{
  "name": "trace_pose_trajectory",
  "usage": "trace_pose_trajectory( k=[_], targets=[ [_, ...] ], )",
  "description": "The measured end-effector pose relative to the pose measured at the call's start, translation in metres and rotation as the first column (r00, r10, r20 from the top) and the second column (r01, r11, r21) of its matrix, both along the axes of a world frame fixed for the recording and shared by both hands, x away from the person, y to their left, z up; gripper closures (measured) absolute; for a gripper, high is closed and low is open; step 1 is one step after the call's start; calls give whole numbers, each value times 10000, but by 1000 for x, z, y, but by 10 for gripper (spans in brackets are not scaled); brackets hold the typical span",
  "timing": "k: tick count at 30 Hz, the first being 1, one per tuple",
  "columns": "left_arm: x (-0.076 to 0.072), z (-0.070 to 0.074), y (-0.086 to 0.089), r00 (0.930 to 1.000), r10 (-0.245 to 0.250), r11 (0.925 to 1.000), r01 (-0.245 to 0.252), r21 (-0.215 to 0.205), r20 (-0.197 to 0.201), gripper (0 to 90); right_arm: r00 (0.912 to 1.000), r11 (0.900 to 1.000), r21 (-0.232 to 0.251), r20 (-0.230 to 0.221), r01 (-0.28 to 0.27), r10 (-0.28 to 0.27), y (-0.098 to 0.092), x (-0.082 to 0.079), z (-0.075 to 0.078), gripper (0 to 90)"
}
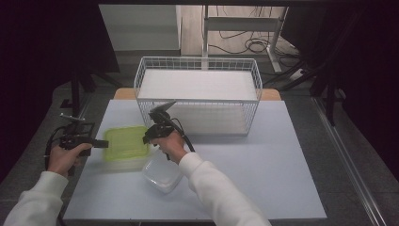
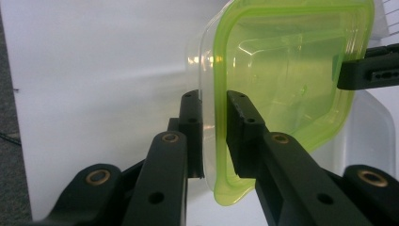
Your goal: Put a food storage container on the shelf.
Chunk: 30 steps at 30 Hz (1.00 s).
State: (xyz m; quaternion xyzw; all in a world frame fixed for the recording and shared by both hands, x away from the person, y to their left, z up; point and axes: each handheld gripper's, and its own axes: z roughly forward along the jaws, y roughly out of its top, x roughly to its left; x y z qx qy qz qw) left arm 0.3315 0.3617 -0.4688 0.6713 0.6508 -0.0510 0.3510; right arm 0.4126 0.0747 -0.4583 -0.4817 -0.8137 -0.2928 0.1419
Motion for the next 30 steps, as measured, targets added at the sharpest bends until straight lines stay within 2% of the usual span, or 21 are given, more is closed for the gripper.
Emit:
trace_pose_trajectory(
  k=[11,14,17,18,19,24,30],
  targets=[
    [-7,21,-9,9979,-198,9998,195,50,614,775,9989,9993,373,474,-76,58,-13,-5,19,754],
    [-10,29,-12,9957,-241,9997,238,39,898,776,9973,9989,445,731,-145,112,-18,-8,27,754],
    [-13,41,-20,9918,-350,9993,328,199,1227,775,9913,9987,403,1290,-306,251,-25,-14,39,753],
    [-13,41,-20,9918,-350,9993,328,199,1227,773,9913,9987,403,1290,-306,251,-25,-14,39,753],
    [-13,44,-23,9903,-423,9988,387,292,1326,770,9857,9987,373,1661,-352,285,-29,-16,45,753],
    [-15,54,-35,9834,-585,9981,544,282,1719,769,9780,9982,488,2070,-353,245,-40,-18,56,753],
    [-17,62,-48,9757,-745,9972,718,206,2062,778,9723,9977,567,2326,-380,239,-57,-21,66,755]
  ],
)
